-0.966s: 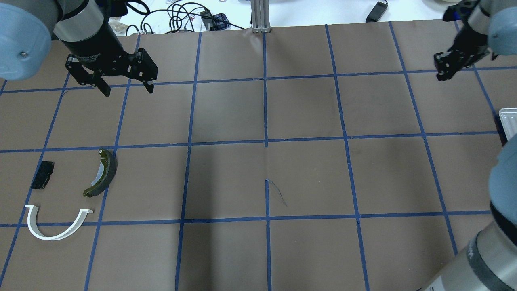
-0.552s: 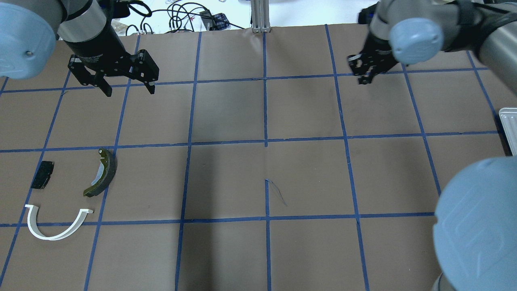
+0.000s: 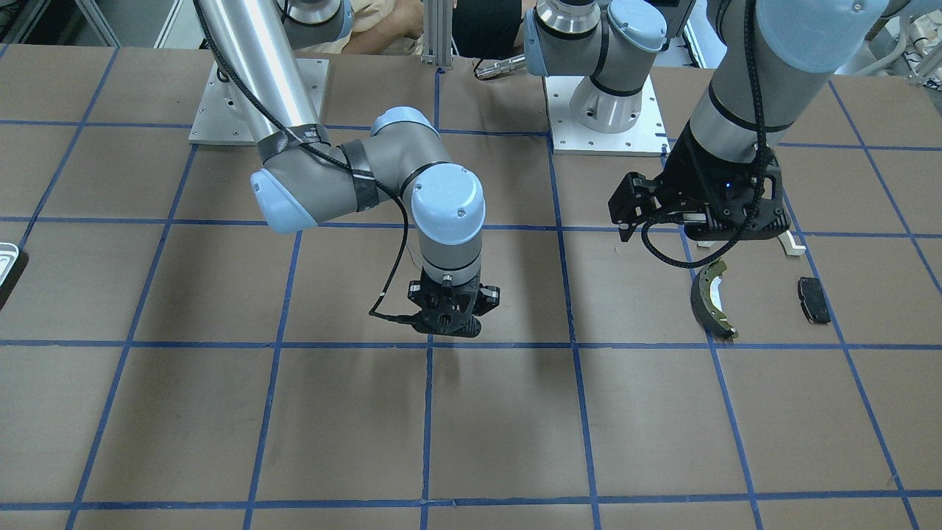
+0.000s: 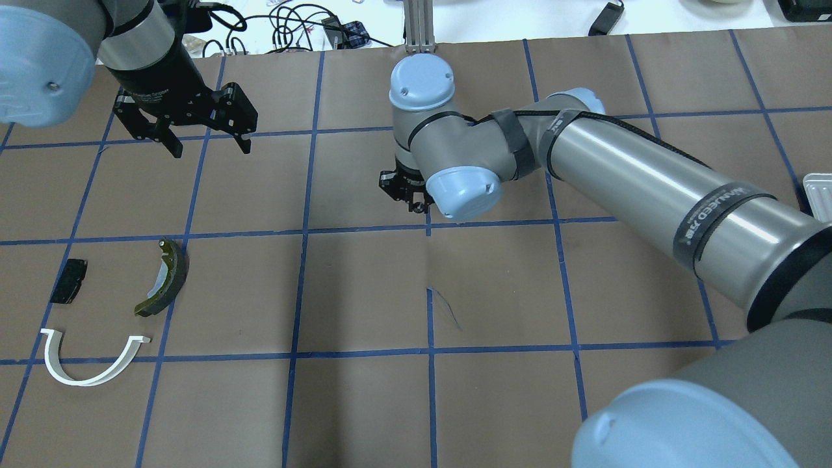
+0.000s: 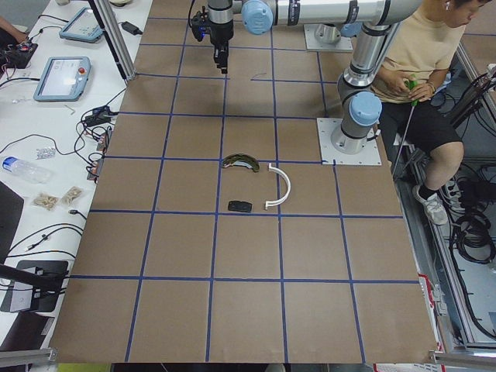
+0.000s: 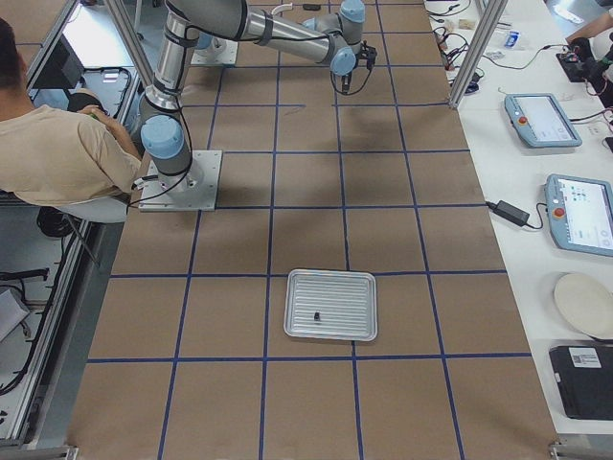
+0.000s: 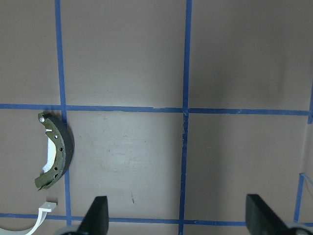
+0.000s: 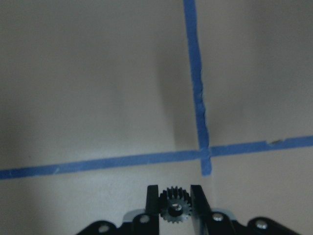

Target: Place bearing gear from tray to pile

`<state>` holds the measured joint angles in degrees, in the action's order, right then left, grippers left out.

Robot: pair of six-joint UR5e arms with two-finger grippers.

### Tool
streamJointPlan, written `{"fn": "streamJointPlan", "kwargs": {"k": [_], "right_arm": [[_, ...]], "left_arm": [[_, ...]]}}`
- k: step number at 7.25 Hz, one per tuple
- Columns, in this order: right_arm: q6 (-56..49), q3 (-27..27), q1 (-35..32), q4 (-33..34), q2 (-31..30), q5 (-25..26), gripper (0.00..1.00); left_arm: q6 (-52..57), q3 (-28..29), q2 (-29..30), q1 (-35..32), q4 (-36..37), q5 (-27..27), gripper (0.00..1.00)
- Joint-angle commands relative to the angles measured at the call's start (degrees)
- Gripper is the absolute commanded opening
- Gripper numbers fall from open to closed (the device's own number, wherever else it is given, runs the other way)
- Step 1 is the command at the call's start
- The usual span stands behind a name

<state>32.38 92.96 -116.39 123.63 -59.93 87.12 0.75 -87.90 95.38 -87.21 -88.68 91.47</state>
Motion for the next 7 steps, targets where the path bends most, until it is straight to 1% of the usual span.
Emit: {"fn": "streamJointPlan", "kwargs": {"k": [1,2,3,5,6,7], "right_arm": [[0.67,1.87,-1.73,2.14,-0.01,0.5,1.0],[-2.29,1.0,-0.43,1.27,-0.53,1.46,1.0],[-10.93,0.65,3.76,0.22,-2.71,3.3,1.0],[-20.64,1.25,18.06,-5.04,-8.59,3.58,1.0],[-28.78,1.26,26.31,-9.5,-10.36,4.88,1.0],[-39.22,1.26,35.09,-10.42,-11.51,5.77,1.0]], "left_arm": [[0.05,-1.74,0.33,0.02,0.34,-0.07,1.0],[0.22,-2.53,0.33,0.02,1.3,-0.16,1.0],[-0.82,-2.28,0.5,-0.24,3.49,-0.77,1.0],[-1.7,-2.97,1.55,-1.47,3.69,-1.04,1.0],[-5.19,-4.46,2.95,-4.17,6.12,-1.3,1.0],[-7.92,-6.47,4.79,-8.03,11.02,-1.21,1.0]]}}
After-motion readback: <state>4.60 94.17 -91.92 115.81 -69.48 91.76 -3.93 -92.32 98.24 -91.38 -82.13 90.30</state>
